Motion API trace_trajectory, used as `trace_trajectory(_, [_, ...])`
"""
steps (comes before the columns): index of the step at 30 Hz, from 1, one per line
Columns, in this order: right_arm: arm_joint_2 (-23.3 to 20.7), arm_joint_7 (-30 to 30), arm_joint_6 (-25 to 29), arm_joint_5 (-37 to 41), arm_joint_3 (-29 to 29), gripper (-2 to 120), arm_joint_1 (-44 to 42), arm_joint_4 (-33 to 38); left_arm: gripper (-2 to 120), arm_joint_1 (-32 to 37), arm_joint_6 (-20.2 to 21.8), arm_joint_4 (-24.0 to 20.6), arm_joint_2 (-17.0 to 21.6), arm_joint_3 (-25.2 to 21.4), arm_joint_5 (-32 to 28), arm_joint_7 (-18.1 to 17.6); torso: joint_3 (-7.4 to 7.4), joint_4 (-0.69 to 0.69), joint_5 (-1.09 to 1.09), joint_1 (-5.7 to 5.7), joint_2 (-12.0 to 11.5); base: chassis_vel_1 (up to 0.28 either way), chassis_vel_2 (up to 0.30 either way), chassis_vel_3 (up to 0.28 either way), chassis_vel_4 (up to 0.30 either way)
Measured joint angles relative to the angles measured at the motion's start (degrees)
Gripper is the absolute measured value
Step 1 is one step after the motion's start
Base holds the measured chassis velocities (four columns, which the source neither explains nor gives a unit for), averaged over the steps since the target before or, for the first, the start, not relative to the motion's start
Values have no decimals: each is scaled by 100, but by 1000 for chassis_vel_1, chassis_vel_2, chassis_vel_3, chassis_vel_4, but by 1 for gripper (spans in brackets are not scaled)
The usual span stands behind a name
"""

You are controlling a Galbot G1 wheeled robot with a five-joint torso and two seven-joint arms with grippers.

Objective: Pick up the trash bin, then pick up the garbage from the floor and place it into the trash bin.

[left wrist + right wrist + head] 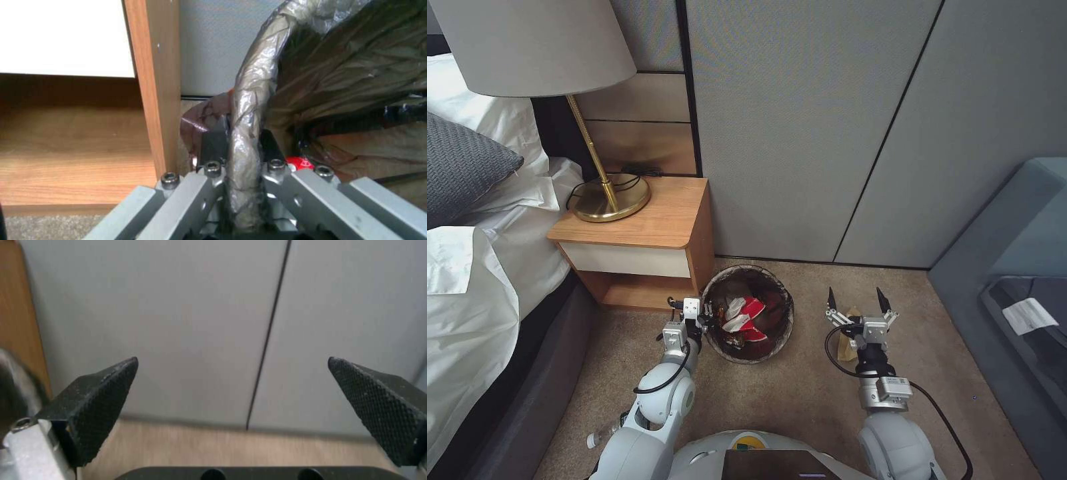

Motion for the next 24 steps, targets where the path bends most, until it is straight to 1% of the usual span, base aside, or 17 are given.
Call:
trace_trajectory(1, [0,0,0,0,0,100,0,0,0,0,0,0,0,0,0,0,0,0,0,0,0,0,0,0,0])
trace_trajectory(3, [-60,30,-371,176,-2,100,-91,94,0,6,0,0,-2,15,2,2,0,-1,0,0,0,0,0,0,0])
trace_trajectory(5, [-154,151,-1124,481,-11,100,-220,204,0,12,0,-2,5,21,5,3,0,0,0,0,0,0,0,0,0])
trace_trajectory(6, [-154,151,-1124,481,-11,100,-220,204,0,12,0,-2,5,21,5,3,0,0,0,0,0,0,0,0,0])
trace_trajectory(7, [-204,273,-1646,734,-48,100,-262,234,0,14,0,-7,13,22,5,4,0,0,0,0,0,0,0,0,0])
trace_trajectory(8, [-204,273,-1646,734,-48,100,-262,234,0,14,0,-7,13,22,5,4,0,0,0,0,0,0,0,0,0])
trace_trajectory(9, [-249,403,-2234,1133,-108,100,-263,239,0,14,0,-9,18,26,5,5,0,0,0,0,0,0,0,0,0])
trace_trajectory(10, [-282,445,-2451,1312,-131,100,-240,209,0,14,0,-10,20,32,5,6,0,0,0,0,0,0,0,0,0])
trace_trajectory(11, [-282,445,-2451,1312,-131,100,-240,209,0,14,0,-10,20,32,5,6,0,0,0,0,0,0,0,0,0])
trace_trajectory(13, [-379,491,-2744,1648,-174,100,-147,62,0,13,0,-11,23,44,5,8,0,-1,0,0,0,0,0,0,0])
trace_trajectory(16, [-447,503,-2865,1870,-184,100,-38,-81,0,14,0,-11,25,51,5,9,0,0,0,0,0,0,0,0,0])
trace_trajectory(18, [-563,509,-3112,2356,-202,100,142,-316,0,13,0,-11,30,60,5,9,1,0,0,0,0,0,0,0,0])
trace_trajectory(19, [-563,509,-3112,2356,-202,100,142,-316,0,13,0,-11,30,60,5,9,1,0,0,0,0,0,0,0,0])
trace_trajectory(22, [-668,503,-3280,2672,-257,100,413,-659,0,14,0,-11,31,67,8,11,1,0,0,0,0,0,0,0,0])
trace_trajectory(24, [-682,507,-3320,2745,-290,100,533,-797,0,14,0,-11,27,67,10,11,1,0,0,0,0,0,0,0,0])
